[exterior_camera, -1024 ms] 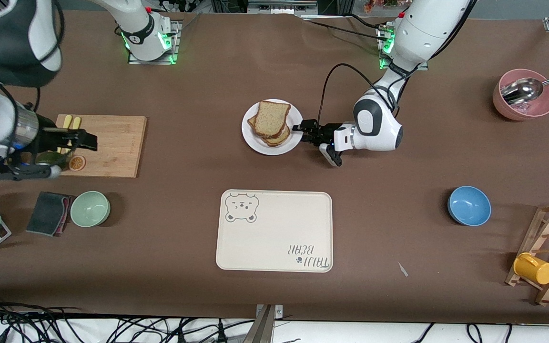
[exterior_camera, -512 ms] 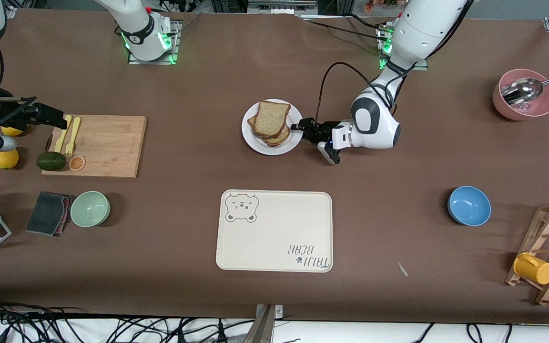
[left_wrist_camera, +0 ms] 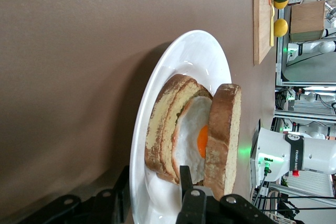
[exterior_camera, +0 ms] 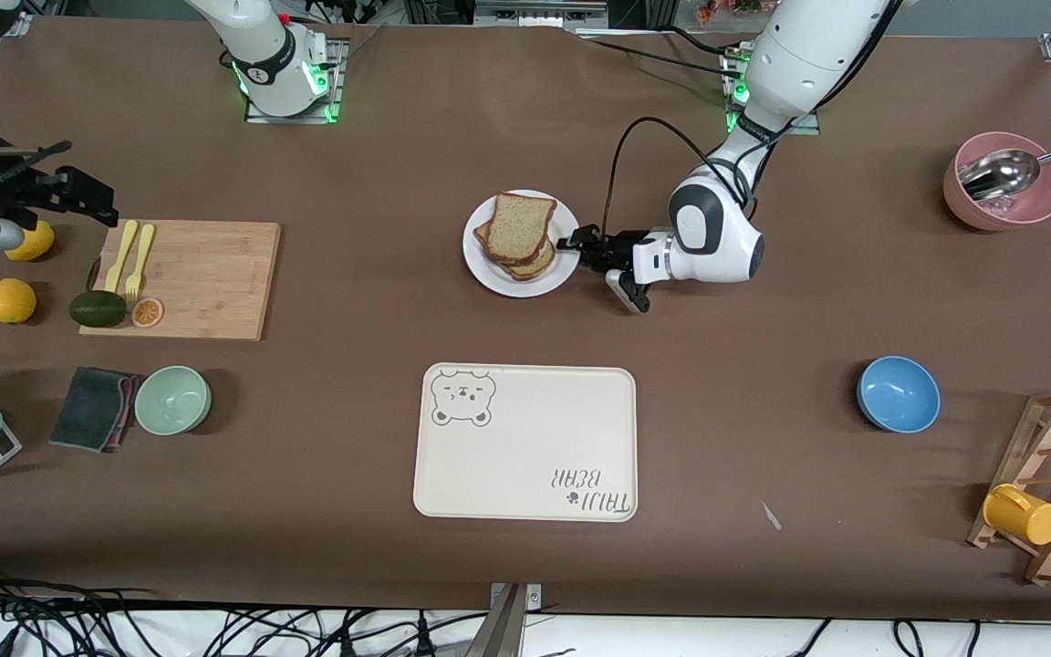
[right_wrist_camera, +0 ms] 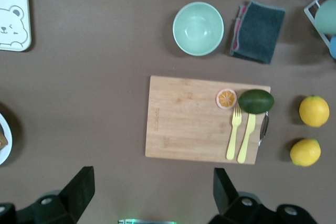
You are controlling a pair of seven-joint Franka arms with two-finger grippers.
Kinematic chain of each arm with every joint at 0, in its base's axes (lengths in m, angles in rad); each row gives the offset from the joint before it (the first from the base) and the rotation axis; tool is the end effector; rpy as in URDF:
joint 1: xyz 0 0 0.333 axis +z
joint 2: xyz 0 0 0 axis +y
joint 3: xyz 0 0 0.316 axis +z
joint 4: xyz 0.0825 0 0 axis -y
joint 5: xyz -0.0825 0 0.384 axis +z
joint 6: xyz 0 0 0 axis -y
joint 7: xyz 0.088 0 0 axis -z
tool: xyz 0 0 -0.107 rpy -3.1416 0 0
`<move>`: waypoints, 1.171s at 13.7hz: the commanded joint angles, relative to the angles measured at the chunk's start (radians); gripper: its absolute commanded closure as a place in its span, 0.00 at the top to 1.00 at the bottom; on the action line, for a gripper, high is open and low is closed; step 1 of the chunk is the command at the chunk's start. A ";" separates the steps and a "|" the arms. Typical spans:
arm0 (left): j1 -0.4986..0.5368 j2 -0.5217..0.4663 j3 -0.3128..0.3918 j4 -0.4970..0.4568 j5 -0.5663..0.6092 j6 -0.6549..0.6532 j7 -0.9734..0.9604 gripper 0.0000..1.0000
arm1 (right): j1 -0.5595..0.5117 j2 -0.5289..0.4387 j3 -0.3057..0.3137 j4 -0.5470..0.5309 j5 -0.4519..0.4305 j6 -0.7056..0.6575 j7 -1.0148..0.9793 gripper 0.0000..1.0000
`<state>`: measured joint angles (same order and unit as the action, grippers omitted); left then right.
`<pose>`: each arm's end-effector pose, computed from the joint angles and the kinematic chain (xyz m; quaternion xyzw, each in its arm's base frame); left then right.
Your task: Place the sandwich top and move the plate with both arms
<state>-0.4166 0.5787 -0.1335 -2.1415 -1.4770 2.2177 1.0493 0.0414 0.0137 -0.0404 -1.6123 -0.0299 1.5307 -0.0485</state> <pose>0.4313 -0.3075 0.1167 0.8619 -0.1318 -0.0797 0.4831 0.5522 -0.0026 0.5942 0.9984 0.0248 -0.0480 0.0141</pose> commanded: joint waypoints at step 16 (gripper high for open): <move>-0.011 -0.011 0.005 -0.008 -0.052 0.033 0.028 0.00 | -0.014 -0.014 -0.042 -0.023 0.033 0.031 0.015 1.00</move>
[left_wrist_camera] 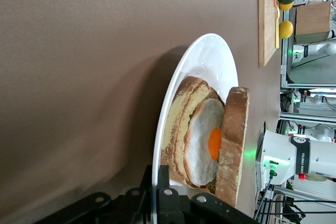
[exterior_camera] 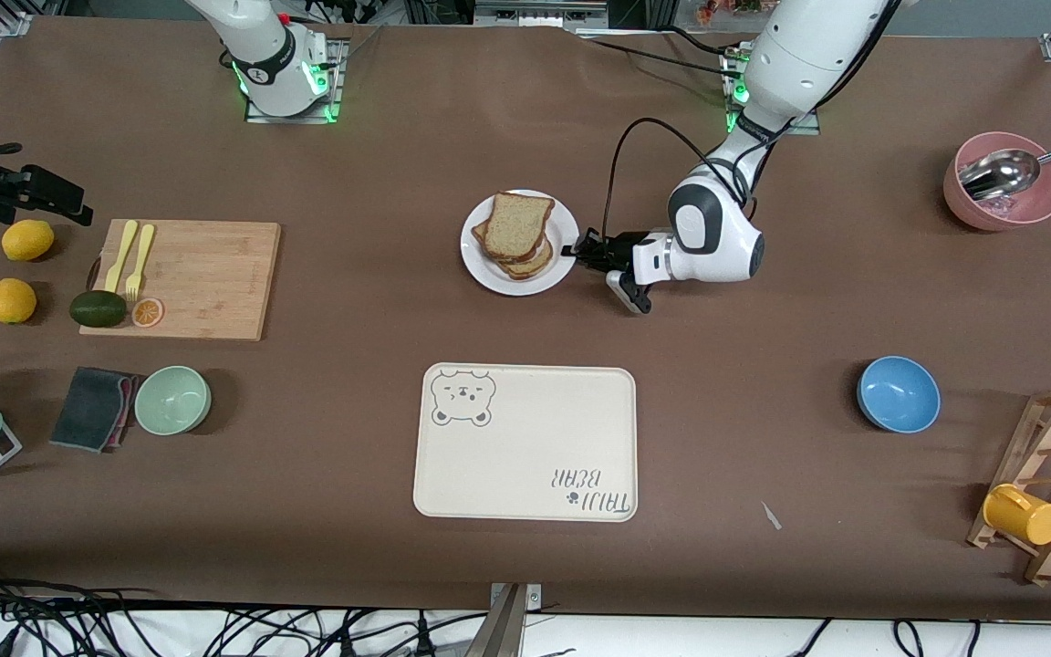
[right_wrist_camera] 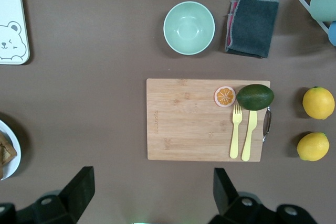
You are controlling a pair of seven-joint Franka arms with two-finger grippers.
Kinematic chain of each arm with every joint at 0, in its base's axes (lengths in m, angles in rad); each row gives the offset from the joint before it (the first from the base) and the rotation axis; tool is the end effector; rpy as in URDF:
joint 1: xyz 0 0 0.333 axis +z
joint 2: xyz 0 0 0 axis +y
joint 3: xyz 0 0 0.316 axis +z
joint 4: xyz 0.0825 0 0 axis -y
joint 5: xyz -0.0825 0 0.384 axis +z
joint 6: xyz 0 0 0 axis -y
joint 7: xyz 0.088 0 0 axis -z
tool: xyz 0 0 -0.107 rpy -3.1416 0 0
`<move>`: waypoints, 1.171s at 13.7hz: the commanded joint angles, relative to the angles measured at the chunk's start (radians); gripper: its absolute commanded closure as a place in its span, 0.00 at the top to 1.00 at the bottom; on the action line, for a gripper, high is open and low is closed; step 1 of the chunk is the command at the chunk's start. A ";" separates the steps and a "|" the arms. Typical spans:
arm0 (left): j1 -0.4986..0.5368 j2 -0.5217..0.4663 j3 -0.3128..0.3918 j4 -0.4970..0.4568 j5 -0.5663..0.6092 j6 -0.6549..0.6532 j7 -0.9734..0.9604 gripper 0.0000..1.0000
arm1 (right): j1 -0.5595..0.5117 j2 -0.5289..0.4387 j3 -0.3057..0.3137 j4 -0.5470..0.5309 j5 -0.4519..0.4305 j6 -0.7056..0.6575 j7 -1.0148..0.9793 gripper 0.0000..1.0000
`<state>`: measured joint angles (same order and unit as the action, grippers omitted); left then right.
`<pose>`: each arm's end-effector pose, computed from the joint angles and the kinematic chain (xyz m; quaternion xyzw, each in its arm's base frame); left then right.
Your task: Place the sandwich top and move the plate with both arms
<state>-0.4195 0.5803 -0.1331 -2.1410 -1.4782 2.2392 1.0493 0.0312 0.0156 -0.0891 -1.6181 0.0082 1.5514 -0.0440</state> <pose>0.4323 -0.3064 0.1153 0.8667 -0.1303 -0.0748 0.4757 0.5539 -0.0308 0.5920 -0.9991 0.0071 0.0409 0.0055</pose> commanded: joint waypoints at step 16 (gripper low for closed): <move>0.174 -0.040 0.007 0.127 -0.036 -0.150 -0.185 0.00 | -0.002 -0.014 0.008 -0.017 -0.001 0.010 0.010 1.00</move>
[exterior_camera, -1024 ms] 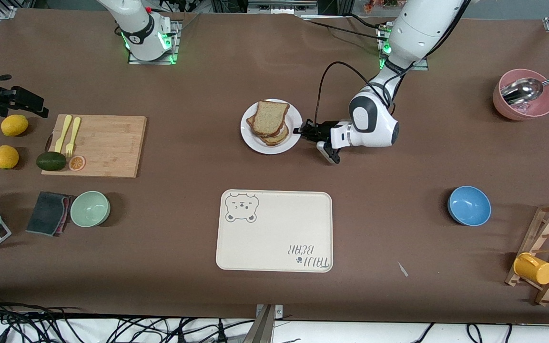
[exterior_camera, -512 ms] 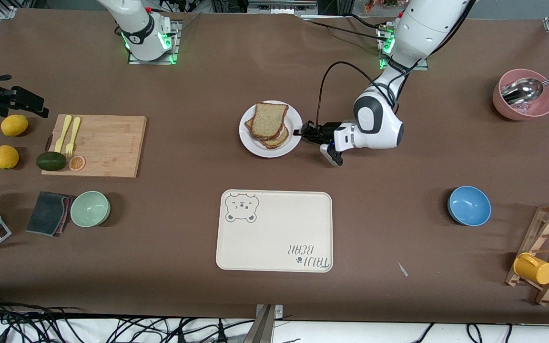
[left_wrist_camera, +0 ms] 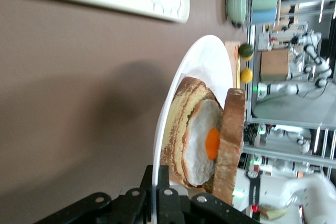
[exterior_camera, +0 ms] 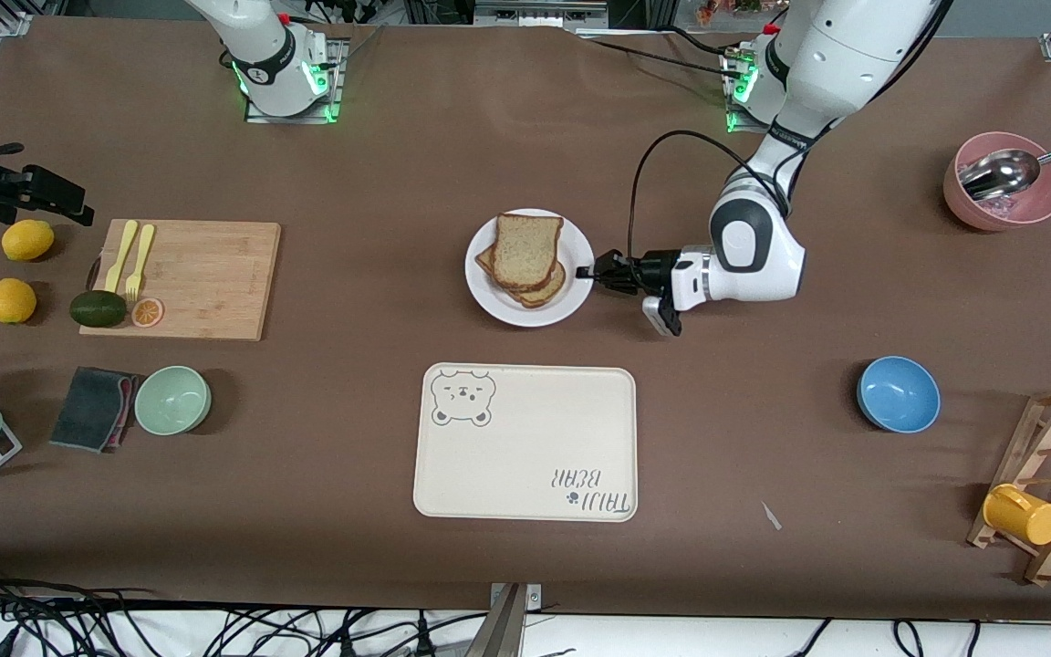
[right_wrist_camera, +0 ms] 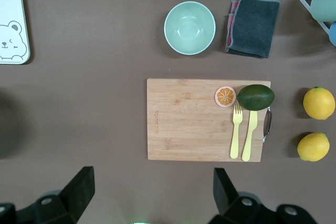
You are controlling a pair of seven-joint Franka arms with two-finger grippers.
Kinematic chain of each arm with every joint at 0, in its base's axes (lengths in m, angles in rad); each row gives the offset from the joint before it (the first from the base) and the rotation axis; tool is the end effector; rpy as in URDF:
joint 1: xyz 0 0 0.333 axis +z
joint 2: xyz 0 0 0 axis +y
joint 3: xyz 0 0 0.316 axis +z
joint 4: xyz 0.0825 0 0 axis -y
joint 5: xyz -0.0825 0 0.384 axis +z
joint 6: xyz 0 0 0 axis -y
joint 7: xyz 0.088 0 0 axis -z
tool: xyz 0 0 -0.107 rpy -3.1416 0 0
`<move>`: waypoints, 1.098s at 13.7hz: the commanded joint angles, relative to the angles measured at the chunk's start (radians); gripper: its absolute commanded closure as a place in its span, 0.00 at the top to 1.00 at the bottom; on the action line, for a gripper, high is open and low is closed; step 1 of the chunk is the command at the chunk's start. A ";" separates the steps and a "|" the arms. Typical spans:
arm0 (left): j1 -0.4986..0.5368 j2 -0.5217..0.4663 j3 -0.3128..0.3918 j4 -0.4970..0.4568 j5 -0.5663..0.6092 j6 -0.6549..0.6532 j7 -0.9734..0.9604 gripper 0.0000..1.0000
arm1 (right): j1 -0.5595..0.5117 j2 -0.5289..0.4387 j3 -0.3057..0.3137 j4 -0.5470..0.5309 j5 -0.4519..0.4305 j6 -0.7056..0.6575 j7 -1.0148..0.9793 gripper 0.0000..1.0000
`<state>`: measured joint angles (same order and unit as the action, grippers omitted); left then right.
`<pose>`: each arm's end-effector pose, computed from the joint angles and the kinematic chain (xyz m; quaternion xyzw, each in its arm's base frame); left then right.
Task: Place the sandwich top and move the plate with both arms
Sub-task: 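Slide the white plate onto the bear tray with the left gripper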
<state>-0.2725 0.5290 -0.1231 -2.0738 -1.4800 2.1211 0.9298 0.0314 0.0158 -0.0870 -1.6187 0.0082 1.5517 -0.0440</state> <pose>0.5024 -0.2596 0.1674 0.8452 -0.0521 -0.0474 0.5297 0.5540 -0.0296 0.5917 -0.9991 0.0059 0.0411 0.0055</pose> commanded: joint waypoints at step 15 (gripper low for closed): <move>0.023 0.282 0.079 0.573 0.102 -0.006 -0.358 0.00 | -0.002 -0.014 0.007 -0.017 -0.002 0.011 0.010 1.00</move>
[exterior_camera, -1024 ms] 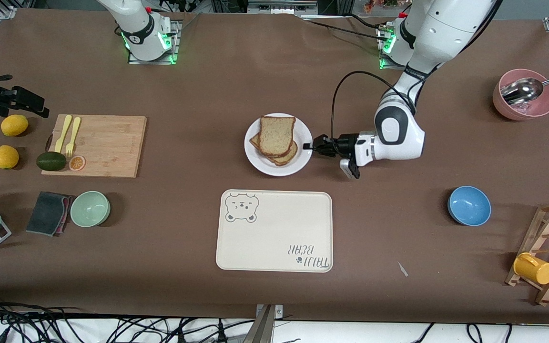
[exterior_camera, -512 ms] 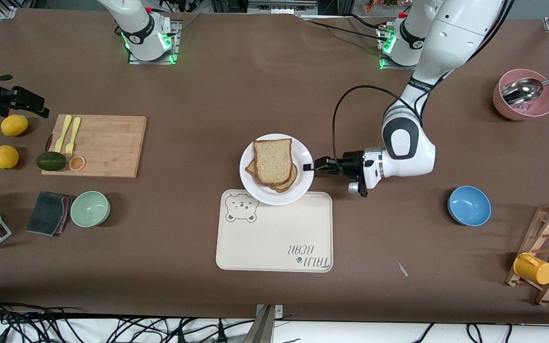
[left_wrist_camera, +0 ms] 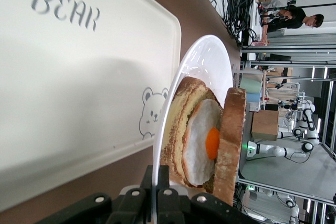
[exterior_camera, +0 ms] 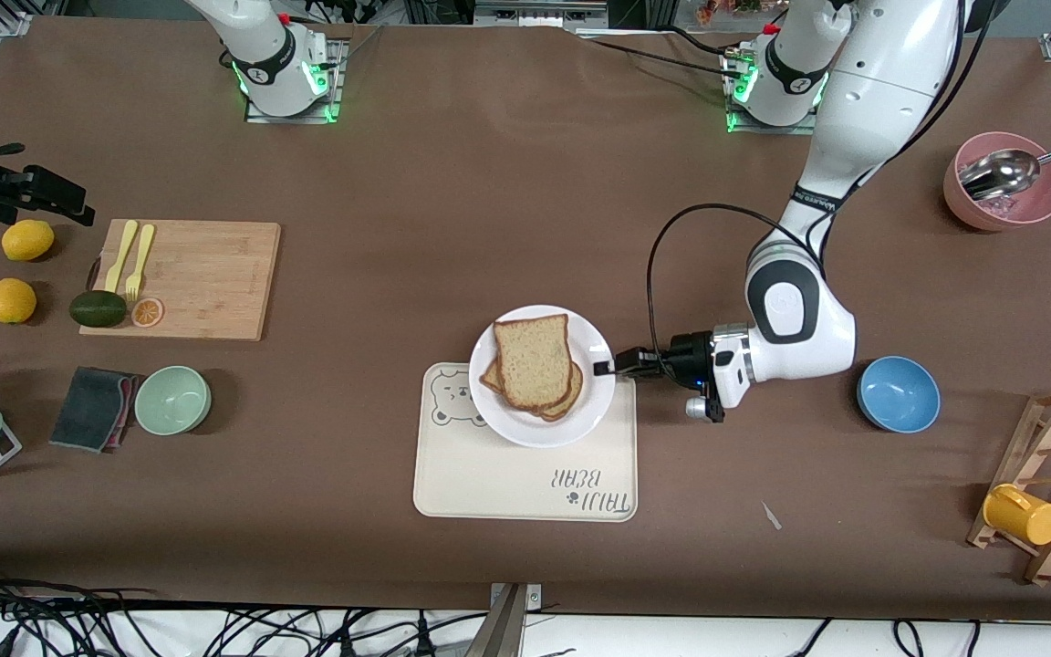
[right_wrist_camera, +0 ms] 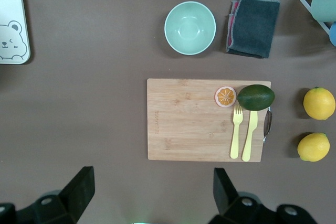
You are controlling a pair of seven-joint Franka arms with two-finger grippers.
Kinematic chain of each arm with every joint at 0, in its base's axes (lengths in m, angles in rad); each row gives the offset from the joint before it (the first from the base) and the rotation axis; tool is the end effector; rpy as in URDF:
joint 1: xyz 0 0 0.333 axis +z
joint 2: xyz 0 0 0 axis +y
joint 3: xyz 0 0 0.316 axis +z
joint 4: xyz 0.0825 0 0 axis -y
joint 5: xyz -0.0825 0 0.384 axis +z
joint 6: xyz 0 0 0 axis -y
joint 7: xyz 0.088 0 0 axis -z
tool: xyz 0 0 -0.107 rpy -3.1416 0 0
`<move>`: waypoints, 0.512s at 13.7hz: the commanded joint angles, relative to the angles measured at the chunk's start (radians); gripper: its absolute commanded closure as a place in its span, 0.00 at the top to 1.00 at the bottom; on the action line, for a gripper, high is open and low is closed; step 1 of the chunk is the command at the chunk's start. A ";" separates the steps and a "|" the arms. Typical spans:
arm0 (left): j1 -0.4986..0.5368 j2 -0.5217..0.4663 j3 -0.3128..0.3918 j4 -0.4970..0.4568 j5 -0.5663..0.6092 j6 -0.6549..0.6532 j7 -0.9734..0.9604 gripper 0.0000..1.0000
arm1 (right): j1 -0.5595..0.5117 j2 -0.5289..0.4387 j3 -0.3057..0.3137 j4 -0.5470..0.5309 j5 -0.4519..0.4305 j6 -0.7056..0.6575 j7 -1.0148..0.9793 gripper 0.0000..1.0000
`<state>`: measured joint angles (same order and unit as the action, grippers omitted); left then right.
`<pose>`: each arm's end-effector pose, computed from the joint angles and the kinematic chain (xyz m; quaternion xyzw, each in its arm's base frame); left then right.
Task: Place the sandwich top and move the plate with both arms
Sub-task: 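Slide the white plate onto the bear tray with the left gripper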
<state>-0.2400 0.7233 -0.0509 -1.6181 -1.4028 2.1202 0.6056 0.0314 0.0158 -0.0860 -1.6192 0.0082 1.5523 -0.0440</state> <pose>0.6527 -0.2371 0.2124 0.8470 0.0352 -0.0043 0.5304 0.5541 -0.0290 0.5915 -0.9991 0.0054 0.0411 0.0054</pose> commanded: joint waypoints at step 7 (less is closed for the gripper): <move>-0.031 0.266 0.008 0.331 0.027 0.001 -0.112 0.00 | -0.002 -0.014 0.006 -0.016 -0.002 0.011 0.010 1.00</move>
<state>-0.2567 0.9317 -0.0480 -1.3890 -1.4017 2.1268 0.5434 0.0315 0.0158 -0.0857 -1.6199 0.0082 1.5529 -0.0440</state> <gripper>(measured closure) 0.956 0.000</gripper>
